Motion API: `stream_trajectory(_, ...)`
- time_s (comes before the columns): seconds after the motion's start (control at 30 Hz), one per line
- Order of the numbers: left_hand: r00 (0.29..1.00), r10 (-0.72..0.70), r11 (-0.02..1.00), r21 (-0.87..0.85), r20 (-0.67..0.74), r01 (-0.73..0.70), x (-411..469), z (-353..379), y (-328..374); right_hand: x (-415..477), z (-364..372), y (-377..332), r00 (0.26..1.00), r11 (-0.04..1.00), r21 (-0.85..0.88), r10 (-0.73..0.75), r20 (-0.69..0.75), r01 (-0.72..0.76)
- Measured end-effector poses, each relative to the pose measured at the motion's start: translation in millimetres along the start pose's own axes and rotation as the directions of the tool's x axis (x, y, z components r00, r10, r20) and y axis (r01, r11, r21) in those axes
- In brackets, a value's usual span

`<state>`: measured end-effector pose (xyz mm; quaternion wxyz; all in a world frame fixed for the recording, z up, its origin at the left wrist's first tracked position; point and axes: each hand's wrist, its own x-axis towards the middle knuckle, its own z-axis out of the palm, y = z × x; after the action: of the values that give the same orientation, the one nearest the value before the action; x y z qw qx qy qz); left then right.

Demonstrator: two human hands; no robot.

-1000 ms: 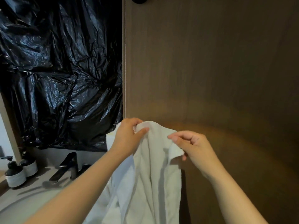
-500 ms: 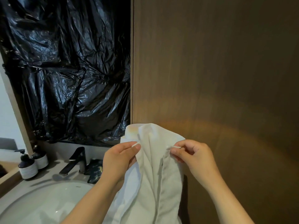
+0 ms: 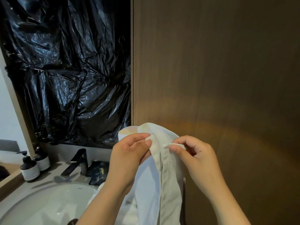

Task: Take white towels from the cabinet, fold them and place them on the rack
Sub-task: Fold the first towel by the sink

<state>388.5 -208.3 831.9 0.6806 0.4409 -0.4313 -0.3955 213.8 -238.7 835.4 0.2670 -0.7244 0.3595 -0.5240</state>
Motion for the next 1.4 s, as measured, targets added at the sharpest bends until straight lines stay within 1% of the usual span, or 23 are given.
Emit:
stream_trajectory(0.1,1.000,0.017,1.000,0.010,-0.001,-0.017,-9,1,-2,-7,0,-1,1.000,0.999,0.035,0.008,-0.022,-0.007)
stream_trajectory(0.27,1.000,-0.025,1.000,0.001,0.009,0.025,-16,1,-3,-17,3,1,0.997,0.996,0.053,0.068,-0.022,-0.066)
stream_trajectory(0.37,0.999,-0.027,0.999,-0.017,0.033,0.028,-20,3,-1,-18,3,-2,0.998,0.996,0.065,0.058,-0.035,-0.056)
stream_trajectory(0.5,0.995,0.023,0.999,0.032,0.099,-0.027,-27,10,-1,-19,4,-3,0.999,0.998,0.063,0.034,-0.034,-0.032)
stream_trajectory(0.6,0.991,0.067,0.994,0.076,0.112,-0.076,-30,13,-2,-21,4,-2,0.999,0.997,0.069,0.039,-0.018,-0.038)
stream_trajectory(0.8,0.990,0.076,0.989,0.120,0.118,-0.091,-33,11,-4,-23,6,2,0.998,0.996,0.080,0.052,-0.024,-0.050)
stream_trajectory(0.93,0.987,0.076,0.990,0.109,0.139,-0.091,-34,8,-4,-23,8,4,0.998,0.997,0.068,0.050,-0.032,-0.048)
stream_trajectory(1.03,0.987,0.080,0.988,0.120,0.137,-0.097,-35,6,-5,-22,8,4,0.998,0.997,0.064,0.050,-0.031,-0.048)
stream_trajectory(1.17,0.989,0.078,0.992,0.090,0.127,-0.090,-35,5,-5,-21,10,3,0.999,0.998,0.061,0.034,-0.026,-0.032)
stream_trajectory(1.4,0.987,0.131,0.980,0.137,0.090,-0.142,-35,5,-6,-22,10,4,0.999,0.997,0.071,0.042,-0.003,-0.042)
